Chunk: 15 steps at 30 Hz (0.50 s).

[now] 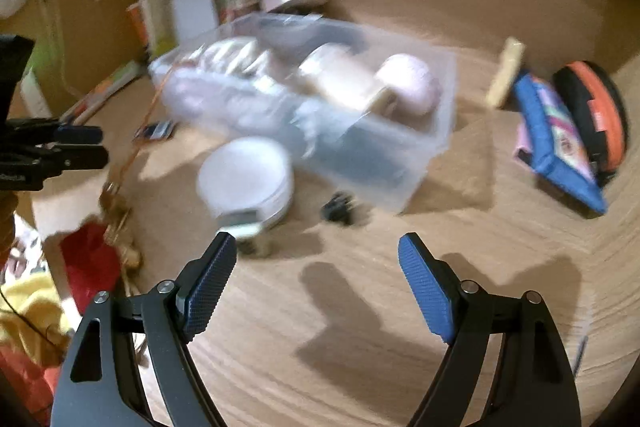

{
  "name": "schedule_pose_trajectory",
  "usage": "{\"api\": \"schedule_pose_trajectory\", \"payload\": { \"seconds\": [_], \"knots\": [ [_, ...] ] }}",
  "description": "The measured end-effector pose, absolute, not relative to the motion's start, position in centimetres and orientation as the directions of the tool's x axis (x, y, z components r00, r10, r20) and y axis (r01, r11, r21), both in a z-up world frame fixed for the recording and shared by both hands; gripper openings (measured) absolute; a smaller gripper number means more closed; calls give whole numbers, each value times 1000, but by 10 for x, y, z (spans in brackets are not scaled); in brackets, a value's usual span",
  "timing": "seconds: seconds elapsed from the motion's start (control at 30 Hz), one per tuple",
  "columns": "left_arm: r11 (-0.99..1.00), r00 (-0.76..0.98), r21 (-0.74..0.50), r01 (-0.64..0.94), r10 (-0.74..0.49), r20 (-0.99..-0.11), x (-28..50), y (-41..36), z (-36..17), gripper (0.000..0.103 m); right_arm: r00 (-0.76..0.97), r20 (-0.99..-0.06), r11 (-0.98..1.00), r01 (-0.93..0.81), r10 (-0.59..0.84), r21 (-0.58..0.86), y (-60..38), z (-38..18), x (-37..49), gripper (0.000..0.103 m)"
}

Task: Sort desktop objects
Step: 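Withdraw both grippers from the box toward the remaining desk items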

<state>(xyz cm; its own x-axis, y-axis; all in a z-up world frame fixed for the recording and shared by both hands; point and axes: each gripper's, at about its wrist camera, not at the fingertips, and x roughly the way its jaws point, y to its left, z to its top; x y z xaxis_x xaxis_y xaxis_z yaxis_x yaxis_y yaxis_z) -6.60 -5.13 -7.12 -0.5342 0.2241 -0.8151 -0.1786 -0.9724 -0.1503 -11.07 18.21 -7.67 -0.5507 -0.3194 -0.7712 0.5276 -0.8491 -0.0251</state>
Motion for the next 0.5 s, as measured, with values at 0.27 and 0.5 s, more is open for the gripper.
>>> {"api": "schedule_pose_trajectory", "payload": {
  "seconds": [0.27,0.5],
  "knots": [
    [-968,-492,-119,-222,217,-843,-57,-31,-87,53,-509,-789,-812,583,-343,-22,155,-94,-107,69],
    [-968,-509,-91,-235,202,-837,-57,-25,-89,40,-487,-795,-803,596,-362,0,146,-98,-113,43]
  ]
}}
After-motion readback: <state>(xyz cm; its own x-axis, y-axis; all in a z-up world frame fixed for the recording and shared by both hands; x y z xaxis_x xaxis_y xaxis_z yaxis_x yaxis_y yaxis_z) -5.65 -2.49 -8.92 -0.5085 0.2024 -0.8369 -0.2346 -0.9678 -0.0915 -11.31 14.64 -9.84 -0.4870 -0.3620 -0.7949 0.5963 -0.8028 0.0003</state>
